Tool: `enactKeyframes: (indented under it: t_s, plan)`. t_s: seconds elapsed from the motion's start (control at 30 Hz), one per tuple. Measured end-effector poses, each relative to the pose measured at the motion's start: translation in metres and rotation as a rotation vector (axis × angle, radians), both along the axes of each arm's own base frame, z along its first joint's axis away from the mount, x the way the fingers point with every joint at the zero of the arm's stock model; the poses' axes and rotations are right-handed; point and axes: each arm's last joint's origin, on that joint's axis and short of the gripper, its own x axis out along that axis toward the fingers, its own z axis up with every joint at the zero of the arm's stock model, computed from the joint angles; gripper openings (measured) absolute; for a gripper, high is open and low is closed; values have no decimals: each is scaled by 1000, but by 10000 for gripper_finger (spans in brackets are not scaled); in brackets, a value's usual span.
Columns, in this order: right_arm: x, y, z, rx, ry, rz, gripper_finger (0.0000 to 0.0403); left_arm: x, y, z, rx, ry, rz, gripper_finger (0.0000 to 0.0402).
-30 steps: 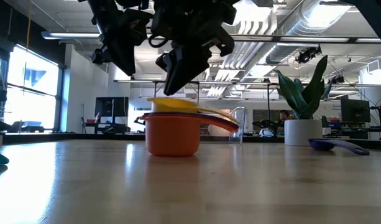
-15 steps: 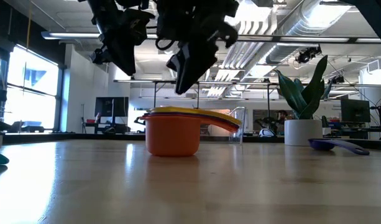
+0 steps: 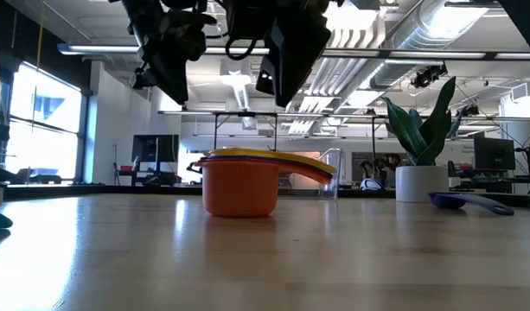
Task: Nest measuring cups in basket
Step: Stack the yellow measuring cup on top of the blue measuring cup
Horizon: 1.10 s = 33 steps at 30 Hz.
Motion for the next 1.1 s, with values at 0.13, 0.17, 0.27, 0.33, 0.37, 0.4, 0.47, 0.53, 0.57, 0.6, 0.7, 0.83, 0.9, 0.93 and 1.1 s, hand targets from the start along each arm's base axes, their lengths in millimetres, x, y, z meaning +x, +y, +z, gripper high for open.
enactKeyframes:
  t_s: [0.13,0.17,0.27,0.33,0.37,0.4,0.47,0.53,0.57,0.6,0.7,0.83,0.9,0.93,1.1]
  plan:
    - [0,13,0,-25,36,-95,67,0,-3,0,-40,-10,-115,44]
    - [-1,16,-1,-27,44,-115,67,0,-5,0,-51,-7,-147,44]
    - [-2,26,-1,-61,68,-191,67,-3,-11,-2,-74,26,-219,44]
    - [-2,34,-3,-93,78,-236,67,-6,-17,-4,-80,65,-256,44]
    - [-2,38,-4,-102,83,-255,67,-7,-20,-4,-82,88,-278,44]
    - [-2,43,-7,-105,94,-275,66,-9,-24,-5,-83,108,-303,44]
    - [-2,52,-12,-114,113,-306,66,-11,-31,-6,-88,146,-345,44]
    - [-2,61,-15,-126,121,-331,67,-13,-39,-7,-90,172,-378,44]
    - [-2,65,-18,-127,125,-340,67,-13,-43,-7,-91,179,-394,44]
    - [-1,69,-19,-125,129,-349,66,-13,-47,-7,-90,183,-411,44]
    - [-1,79,-29,-146,146,-358,66,-14,-58,-6,-86,187,-458,44]
    - [1,87,-46,-187,173,-351,66,-14,-70,-6,-82,193,-508,44]
    - [2,87,-54,-220,191,-354,66,-15,-75,-6,-81,195,-526,44]
    - [3,86,-56,-237,195,-360,66,-15,-76,-6,-82,196,-528,44]
    - [4,72,-59,-288,207,-394,66,-15,-82,-6,-83,199,-539,44]
